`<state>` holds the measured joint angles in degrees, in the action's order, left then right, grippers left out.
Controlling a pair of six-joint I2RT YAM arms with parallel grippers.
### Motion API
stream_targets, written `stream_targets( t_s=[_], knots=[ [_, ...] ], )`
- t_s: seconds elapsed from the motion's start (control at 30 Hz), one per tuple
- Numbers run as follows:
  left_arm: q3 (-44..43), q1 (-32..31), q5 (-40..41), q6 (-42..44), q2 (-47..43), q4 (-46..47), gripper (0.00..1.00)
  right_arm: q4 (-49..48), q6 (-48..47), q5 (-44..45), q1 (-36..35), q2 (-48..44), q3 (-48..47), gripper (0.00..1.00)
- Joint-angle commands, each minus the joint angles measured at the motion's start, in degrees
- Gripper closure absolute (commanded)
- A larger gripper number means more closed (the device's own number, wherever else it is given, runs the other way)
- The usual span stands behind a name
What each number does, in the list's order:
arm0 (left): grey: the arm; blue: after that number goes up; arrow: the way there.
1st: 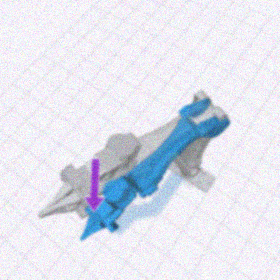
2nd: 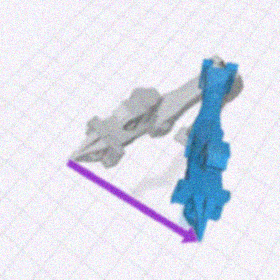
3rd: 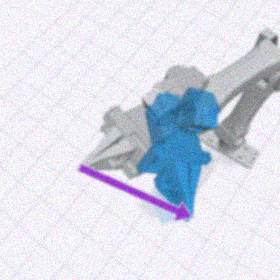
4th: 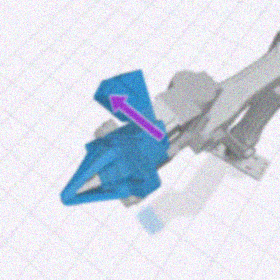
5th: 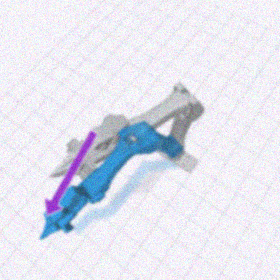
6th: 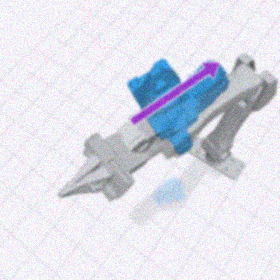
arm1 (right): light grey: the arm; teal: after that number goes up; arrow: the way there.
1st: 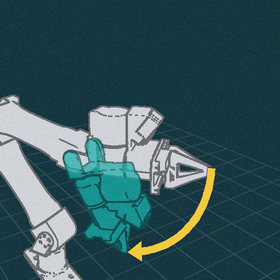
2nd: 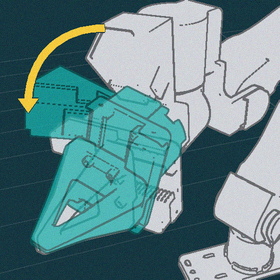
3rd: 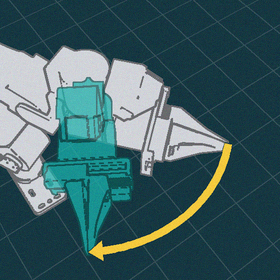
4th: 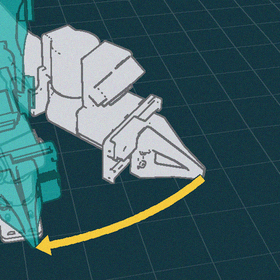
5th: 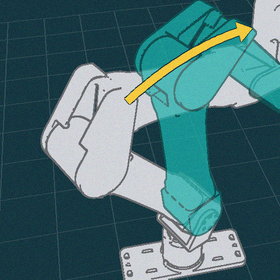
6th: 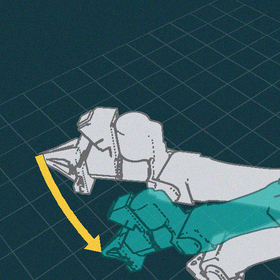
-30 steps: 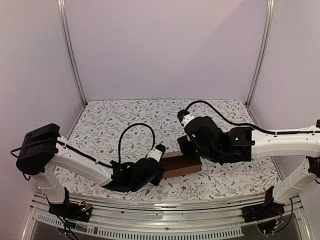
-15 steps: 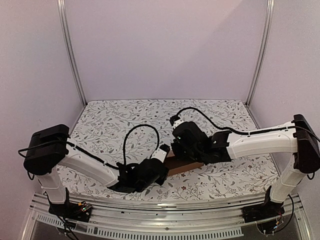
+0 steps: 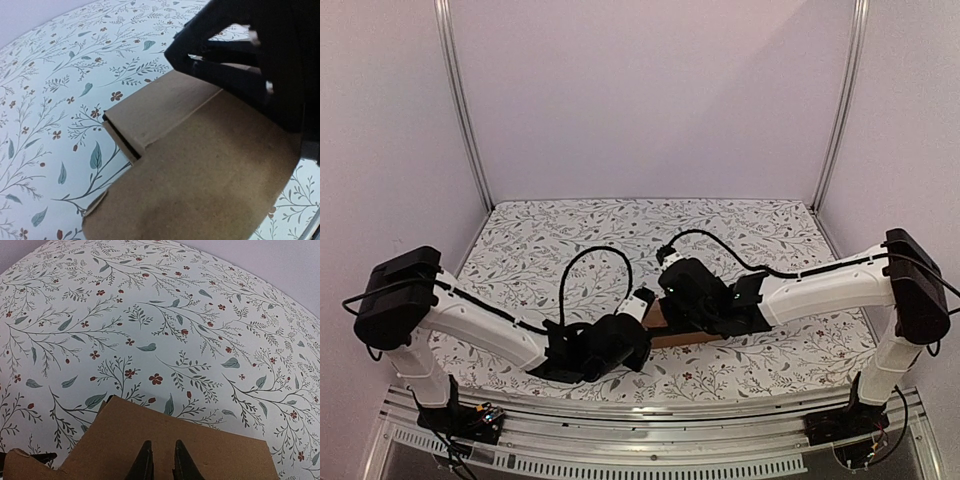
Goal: Fold the paper box
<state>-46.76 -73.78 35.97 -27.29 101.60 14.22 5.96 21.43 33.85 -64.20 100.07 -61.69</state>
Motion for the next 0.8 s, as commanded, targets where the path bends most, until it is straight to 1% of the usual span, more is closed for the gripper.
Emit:
stream_targets(
  t_s=[0.0,0.27,0.4,0.6,0.77],
  knots=[
    [2.1,-0.4,-3.5,-4.4,-4.2,-3.7,0.61,-1.4,1.6,-0.9,0.2,1.9,1.6,0.87],
    [5.0,-0.5,-9.6,-9.2,-9.0,-5.4,0.57,-2.8,3.1,-1.7,0.2,3.1,2.9,0.89],
    [5.5,-0.9,-12.1,-10.2,-11.9,-8.1,0.56,-3.4,3.9,-2.4,0.2,3.6,3.8,0.9],
    [6.8,-1.3,-12.8,-11.4,-17.7,-10.9,0.56,-4.4,5.2,-3.2,0.1,4.4,5.4,0.92],
    [7.4,-1.3,-9.7,-11.3,-21.8,-13.6,0.54,-4.9,5.7,-3.7,0.2,4.7,6.2,0.93]
  ],
)
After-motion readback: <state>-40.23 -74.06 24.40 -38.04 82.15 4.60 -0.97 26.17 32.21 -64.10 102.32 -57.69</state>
